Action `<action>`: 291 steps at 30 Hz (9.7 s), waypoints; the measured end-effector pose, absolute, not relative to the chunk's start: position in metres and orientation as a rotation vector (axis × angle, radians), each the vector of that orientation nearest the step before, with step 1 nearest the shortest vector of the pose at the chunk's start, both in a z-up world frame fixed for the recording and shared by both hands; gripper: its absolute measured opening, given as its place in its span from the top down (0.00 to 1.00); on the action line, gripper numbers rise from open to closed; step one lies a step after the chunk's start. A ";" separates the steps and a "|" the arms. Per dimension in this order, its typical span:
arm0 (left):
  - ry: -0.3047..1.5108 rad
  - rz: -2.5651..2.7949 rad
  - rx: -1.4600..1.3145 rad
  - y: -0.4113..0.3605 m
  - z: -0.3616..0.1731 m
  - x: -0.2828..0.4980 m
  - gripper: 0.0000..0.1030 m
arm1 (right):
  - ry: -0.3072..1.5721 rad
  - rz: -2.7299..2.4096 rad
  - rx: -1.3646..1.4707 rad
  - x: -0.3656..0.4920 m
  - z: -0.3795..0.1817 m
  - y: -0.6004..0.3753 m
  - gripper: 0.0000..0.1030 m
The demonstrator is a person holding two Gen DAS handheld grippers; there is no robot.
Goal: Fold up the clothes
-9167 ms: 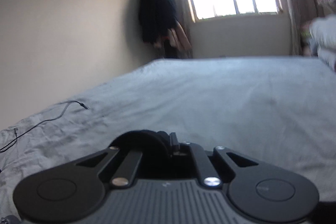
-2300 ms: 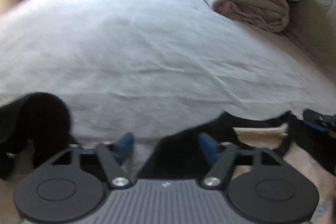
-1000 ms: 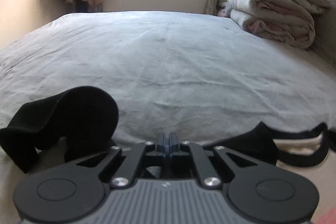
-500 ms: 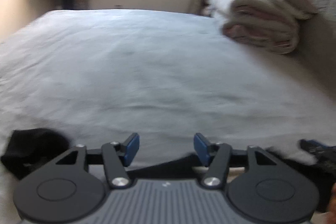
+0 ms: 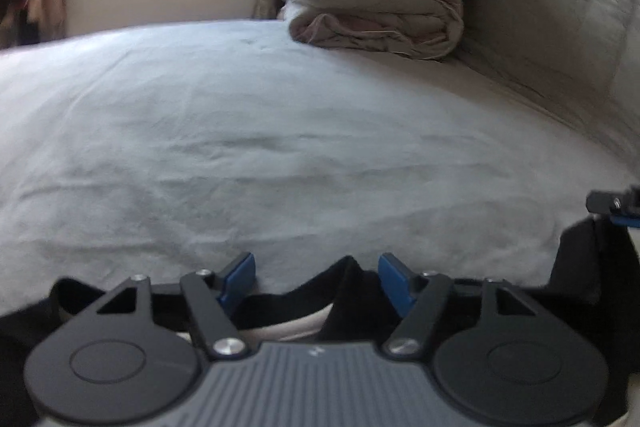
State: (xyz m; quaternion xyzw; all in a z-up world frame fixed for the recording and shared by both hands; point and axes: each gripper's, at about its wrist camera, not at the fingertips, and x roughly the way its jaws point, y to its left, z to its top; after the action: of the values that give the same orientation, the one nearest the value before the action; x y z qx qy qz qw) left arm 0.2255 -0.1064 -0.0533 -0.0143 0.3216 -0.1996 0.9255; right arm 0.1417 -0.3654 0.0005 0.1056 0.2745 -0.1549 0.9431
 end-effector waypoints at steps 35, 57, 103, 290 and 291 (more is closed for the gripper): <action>0.635 -0.500 -0.239 -0.084 -0.063 0.231 0.95 | 0.855 -0.260 0.096 0.076 -0.014 -0.402 0.98; 0.662 -0.543 -0.214 -0.086 -0.063 0.231 0.87 | 0.759 -0.418 -0.124 0.087 0.017 -0.451 0.50; 0.673 -0.495 -0.293 -0.079 -0.067 0.233 0.88 | 0.908 -0.337 -0.276 0.246 -0.026 -0.465 0.91; 0.503 0.223 -0.051 0.225 -0.024 0.183 0.93 | 0.522 0.736 0.088 0.156 -0.023 -0.024 0.37; 0.497 0.223 -0.042 0.225 -0.019 0.190 0.93 | 0.522 0.732 0.073 0.156 -0.025 -0.024 0.38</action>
State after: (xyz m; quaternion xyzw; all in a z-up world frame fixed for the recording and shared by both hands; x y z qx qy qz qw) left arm 0.1902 0.2253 -0.0188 -0.0208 0.2453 0.1101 0.9629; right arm 0.1556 -0.0236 -0.0246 0.0351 0.2524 0.3539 0.8999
